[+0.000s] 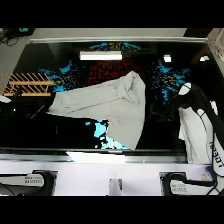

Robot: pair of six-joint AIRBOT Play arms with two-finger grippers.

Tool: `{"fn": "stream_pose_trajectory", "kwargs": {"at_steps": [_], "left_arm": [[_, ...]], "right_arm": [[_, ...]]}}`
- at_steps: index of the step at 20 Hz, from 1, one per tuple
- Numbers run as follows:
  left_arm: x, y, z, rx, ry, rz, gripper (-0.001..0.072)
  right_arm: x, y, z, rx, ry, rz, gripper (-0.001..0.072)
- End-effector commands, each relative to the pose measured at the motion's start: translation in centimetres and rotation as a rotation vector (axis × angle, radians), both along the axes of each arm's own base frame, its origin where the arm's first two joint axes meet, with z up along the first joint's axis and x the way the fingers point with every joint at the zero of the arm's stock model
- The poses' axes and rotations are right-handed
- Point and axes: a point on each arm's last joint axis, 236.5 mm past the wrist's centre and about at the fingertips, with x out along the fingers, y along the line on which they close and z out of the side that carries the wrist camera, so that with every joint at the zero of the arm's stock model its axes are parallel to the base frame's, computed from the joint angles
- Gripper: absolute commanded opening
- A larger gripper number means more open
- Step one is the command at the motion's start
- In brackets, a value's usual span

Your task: Fold the shirts.

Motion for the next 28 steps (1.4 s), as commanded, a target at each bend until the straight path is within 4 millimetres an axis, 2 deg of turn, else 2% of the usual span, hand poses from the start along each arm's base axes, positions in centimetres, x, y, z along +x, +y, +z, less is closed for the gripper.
{"fn": "stream_pose_trajectory", "kwargs": {"at_steps": [1,5,6,8,9,11,12,13,14,15,16,17,18,19,20,21,22,23,24,26,28], "left_arm": [[-0.2,-0.4,2.0,0.022,-0.044,-0.063,0.0040],[-0.8,-1.0,3.8,0.025,-0.065,-0.105,0.0040],[-0.9,-1.1,4.2,0.026,-0.070,-0.109,0.0040],[-1.1,-1.3,5.6,0.034,-0.092,-0.116,0.0040],[-1.1,-1.4,6.4,0.042,-0.109,-0.119,0.0040],[-1.1,-1.5,8.9,0.062,-0.166,-0.119,0.0040],[-0.8,-1.9,11.3,0.062,-0.226,-0.111,0.0040],[-0.4,-2.3,14.2,0.066,-0.304,-0.099,0.0040],[0.3,-2.7,18.5,0.076,-0.421,-0.078,0.0040],[0.9,-3.0,23.8,0.089,-0.562,-0.050,0.0040],[1.0,-3.5,30.7,0.101,-0.745,-0.011,0.0040],[0.3,-4.2,38.0,0.092,-0.933,0.031,0.0040],[-1.8,-5.4,46.3,0.058,-1.147,0.070,0.0040],[-4.9,-6.6,53.4,0.037,-1.328,0.086,0.0040],[-9.0,-8.1,59.8,0.088,-1.503,0.065,0.0040],[-12.9,-9.6,64.2,0.187,-1.635,0.026,0.0040],[-16.8,-11.1,67.4,0.301,-1.739,-0.011,0.0040],[-19.8,-12.1,69.2,0.377,-1.799,-0.022,0.0040],[-22.6,-13.1,70.4,0.427,-1.848,-0.028,0.0040],[-25.8,-14.4,71.0,0.474,-1.888,-0.035,0.0039],[-26.5,-14.0,70.1,0.504,-1.832,0.000,0.0039]], "right_arm": [[0.2,2.4,-2.5,0.097,0.006,-0.077,0.0478],[1.0,4.8,-4.8,0.022,-0.070,0.013,0.0475],[1.8,5.0,-5.1,-0.011,-0.103,0.008,0.0436],[3.0,5.7,-5.1,-0.023,-0.148,-0.035,0.0236],[3.3,5.9,-5.0,-0.020,-0.152,-0.052,0.0032],[3.9,6.1,-3.7,-0.010,-0.183,-0.032,0.0026],[4.6,6.0,-2.0,-0.015,-0.237,0.015,0.0026],[5.8,5.4,0.8,-0.045,-0.325,0.067,0.0026],[7.1,4.5,4.2,-0.091,-0.424,0.109,0.0026],[9.0,3.0,9.3,-0.165,-0.568,0.140,0.0026],[10.6,1.5,15.2,-0.243,-0.726,0.151,0.0026],[11.6,-0.1,23.0,-0.323,-0.914,0.139,0.0026],[11.3,-1.4,31.7,-0.381,-1.116,0.104,0.0026],[9.7,-2.3,39.8,-0.412,-1.304,0.057,0.0027],[6.6,-3.2,47.7,-0.428,-1.491,0.001,0.0027],[3.0,-3.9,53.5,-0.435,-1.636,-0.046,0.0027],[-1.1,-4.5,58.0,-0.423,-1.751,-0.089,0.0027],[-4.4,-4.9,60.5,-0.402,-1.817,-0.127,0.0027],[-7.1,-5.3,61.8,-0.387,-1.855,-0.153,0.0027],[-10.8,-6.2,62.5,-0.407,-1.878,-0.169,0.0027],[-13.2,-6.8,62.9,-0.414,-1.895,-0.180,0.0027]]}}
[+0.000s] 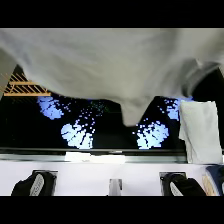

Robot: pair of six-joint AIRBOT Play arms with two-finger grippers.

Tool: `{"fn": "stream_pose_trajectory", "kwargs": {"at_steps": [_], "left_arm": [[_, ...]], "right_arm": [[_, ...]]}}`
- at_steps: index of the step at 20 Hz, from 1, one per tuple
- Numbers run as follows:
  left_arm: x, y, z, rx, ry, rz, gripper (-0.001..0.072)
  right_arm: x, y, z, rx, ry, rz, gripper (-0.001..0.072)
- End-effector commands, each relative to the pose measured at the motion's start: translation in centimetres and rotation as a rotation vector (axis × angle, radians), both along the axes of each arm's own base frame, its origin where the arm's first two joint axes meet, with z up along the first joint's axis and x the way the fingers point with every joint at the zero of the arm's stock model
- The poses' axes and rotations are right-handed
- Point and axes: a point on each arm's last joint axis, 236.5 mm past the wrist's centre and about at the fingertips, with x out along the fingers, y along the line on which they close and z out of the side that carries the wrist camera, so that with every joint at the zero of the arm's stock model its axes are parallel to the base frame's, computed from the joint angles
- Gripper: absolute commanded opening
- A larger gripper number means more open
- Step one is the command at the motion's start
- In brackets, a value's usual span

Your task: Fold the shirts.

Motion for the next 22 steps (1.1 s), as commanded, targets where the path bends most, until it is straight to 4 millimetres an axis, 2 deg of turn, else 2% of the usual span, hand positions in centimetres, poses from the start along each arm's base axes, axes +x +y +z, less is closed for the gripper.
{"fn": "stream_pose_trajectory", "kwargs": {"at_steps": [1,4,6,8,9,11,12,14,16,18,19,20,22], "left_arm": [[-4.1,-0.3,0.5,0.021,-0.019,0.100,0.0039],[-3.3,0.9,-0.2,0.010,0.020,0.148,0.0039],[-2.3,2.1,-1.3,0.038,0.070,0.207,0.0040],[0.6,3.1,-4.7,0.068,0.218,0.227,0.0040],[2.4,3.7,-7.4,0.078,0.322,0.225,0.0040],[6.2,5.1,-13.4,0.066,0.525,0.199,0.0040],[8.0,5.9,-16.3,0.042,0.605,0.187,0.0040],[11.7,8.0,-23.8,-0.011,0.778,0.180,0.0040],[14.9,10.5,-32.6,-0.089,0.946,0.198,0.0041],[17.4,12.6,-40.2,-0.200,1.049,0.226,0.0041],[18.3,13.5,-43.5,-0.234,1.096,0.240,0.0041],[19.0,13.8,-45.9,-0.266,1.139,0.238,0.0041],[20.6,13.7,-49.3,-0.348,1.216,0.195,0.0041]], "right_arm": [[-6.6,-1.7,3.0,0.008,-0.110,-0.035,0.0027],[-6.8,-2.6,3.0,-0.009,-0.113,-0.076,0.0027],[-6.1,-2.7,2.3,-0.015,-0.084,-0.084,0.0027],[-3.5,-3.1,0.1,-0.039,0.015,-0.117,0.0027],[-1.8,-3.0,-1.7,-0.047,0.090,-0.121,0.0027],[2.6,-2.6,-6.9,-0.070,0.300,-0.127,0.0027],[5.3,-2.4,-10.5,-0.085,0.430,-0.129,0.0027],[10.2,-1.6,-18.6,-0.121,0.686,-0.127,0.0027],[15.1,-0.2,-26.8,-0.137,0.876,-0.100,0.0027],[20.1,2.1,-33.3,-0.055,0.954,-0.059,0.0029],[22.3,3.2,-35.6,-0.003,0.969,-0.039,0.0028],[24.3,4.4,-37.7,0.075,0.977,-0.024,0.0028],[26.8,6.6,-40.6,0.290,0.996,-0.019,0.0028]]}}
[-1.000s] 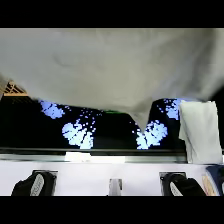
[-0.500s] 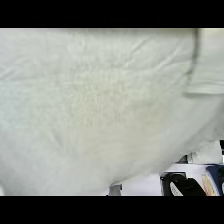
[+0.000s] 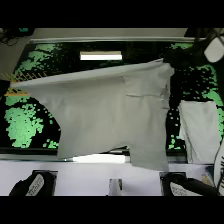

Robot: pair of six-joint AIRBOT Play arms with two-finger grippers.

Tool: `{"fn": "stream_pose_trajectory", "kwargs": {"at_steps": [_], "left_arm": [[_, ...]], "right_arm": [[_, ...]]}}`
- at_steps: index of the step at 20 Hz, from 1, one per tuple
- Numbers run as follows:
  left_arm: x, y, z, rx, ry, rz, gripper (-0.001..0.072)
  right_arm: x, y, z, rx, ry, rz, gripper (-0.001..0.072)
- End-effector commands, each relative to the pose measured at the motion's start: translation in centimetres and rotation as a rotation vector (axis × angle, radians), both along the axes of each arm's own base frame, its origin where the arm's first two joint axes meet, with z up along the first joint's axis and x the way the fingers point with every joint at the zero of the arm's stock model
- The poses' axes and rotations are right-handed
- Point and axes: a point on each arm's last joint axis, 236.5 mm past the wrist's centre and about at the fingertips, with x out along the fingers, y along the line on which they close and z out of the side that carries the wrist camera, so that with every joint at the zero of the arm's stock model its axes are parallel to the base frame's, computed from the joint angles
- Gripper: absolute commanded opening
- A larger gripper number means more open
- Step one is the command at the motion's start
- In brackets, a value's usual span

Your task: Fold the shirts.

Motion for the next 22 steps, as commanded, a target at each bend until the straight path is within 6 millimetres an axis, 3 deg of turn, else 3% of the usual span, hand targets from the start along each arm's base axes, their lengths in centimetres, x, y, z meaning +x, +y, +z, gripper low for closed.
{"fn": "stream_pose_trajectory", "kwargs": {"at_steps": [1,5,8,9,11,12,13,15,17,20,22], "left_arm": [[2.5,0.5,-7.9,-0.161,0.114,0.046,0.0041],[4.6,0.5,-12.7,-0.289,0.194,0.074,0.0042],[4.8,-1.4,-16.1,-0.326,0.291,0.028,0.0057],[4.8,-2.5,-16.8,-0.334,0.316,0.004,0.0157],[4.1,-4.1,-17.3,-0.347,0.360,-0.045,0.0572],[3.1,-4.4,-17.6,-0.341,0.410,-0.081,0.0595],[1.3,-4.3,-18.1,-0.323,0.488,-0.115,0.0595],[-3.7,-3.2,-19.7,-0.307,0.706,-0.130,0.0595],[-9.3,-3.3,-21.4,-0.327,0.913,-0.173,0.0595],[-14.1,-5.7,-24.3,-0.416,1.057,-0.200,0.0595],[-16.2,-7.1,-26.5,-0.444,1.110,-0.198,0.0596]], "right_arm": [[5.1,4.1,-7.0,0.324,0.068,-0.136,0.0028],[6.5,6.8,-11.8,0.462,0.163,-0.162,0.0028],[5.8,7.7,-15.7,0.466,0.271,-0.168,0.0029],[5.6,7.7,-16.3,0.465,0.292,-0.170,0.0056],[5.8,6.6,-16.0,0.451,0.285,-0.179,0.0296],[5.4,5.3,-15.6,0.436,0.297,-0.193,0.0519],[4.8,3.0,-15.2,0.400,0.307,-0.220,0.0637],[2.6,-1.5,-14.7,0.330,0.368,-0.222,0.0628],[-1.6,-4.8,-15.5,0.286,0.529,-0.163,0.0589],[-7.3,-6.8,-17.2,0.283,0.747,-0.084,0.0588],[-9.1,-6.8,-17.8,0.279,0.818,-0.051,0.0588]]}}
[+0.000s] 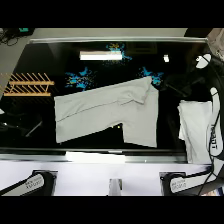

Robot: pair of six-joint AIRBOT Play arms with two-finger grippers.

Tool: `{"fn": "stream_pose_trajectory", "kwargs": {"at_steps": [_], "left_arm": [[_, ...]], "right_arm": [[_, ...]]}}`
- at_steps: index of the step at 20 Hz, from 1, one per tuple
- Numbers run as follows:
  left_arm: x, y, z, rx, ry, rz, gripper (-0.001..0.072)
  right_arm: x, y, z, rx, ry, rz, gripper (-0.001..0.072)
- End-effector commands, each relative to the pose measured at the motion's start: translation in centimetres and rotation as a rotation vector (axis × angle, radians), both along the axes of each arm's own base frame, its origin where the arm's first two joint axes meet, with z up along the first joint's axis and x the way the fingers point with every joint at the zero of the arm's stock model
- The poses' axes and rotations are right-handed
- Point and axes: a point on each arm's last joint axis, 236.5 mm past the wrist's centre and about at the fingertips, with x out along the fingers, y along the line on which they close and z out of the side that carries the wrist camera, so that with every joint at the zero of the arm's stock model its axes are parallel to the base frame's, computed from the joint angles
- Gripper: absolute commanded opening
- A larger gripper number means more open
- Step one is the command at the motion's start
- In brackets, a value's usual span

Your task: Fold the shirts.

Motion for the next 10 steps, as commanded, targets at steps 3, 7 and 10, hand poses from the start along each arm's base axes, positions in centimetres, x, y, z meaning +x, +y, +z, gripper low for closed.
{"fn": "stream_pose_trajectory", "kwargs": {"at_steps": [3,7,10], "left_arm": [[-5.0,-2.3,-3.9,-0.052,0.137,0.011,0.0597],[-3.2,-3.6,-3.8,-0.083,0.081,0.047,0.0596],[-1.9,-3.7,-4.3,-0.040,0.047,0.066,0.0594]], "right_arm": [[-4.5,0.0,-0.4,0.073,0.145,0.111,0.0588],[-3.7,0.2,-0.3,0.079,0.112,0.102,0.0588],[-3.6,0.1,-0.3,0.076,0.103,0.116,0.0588]]}}
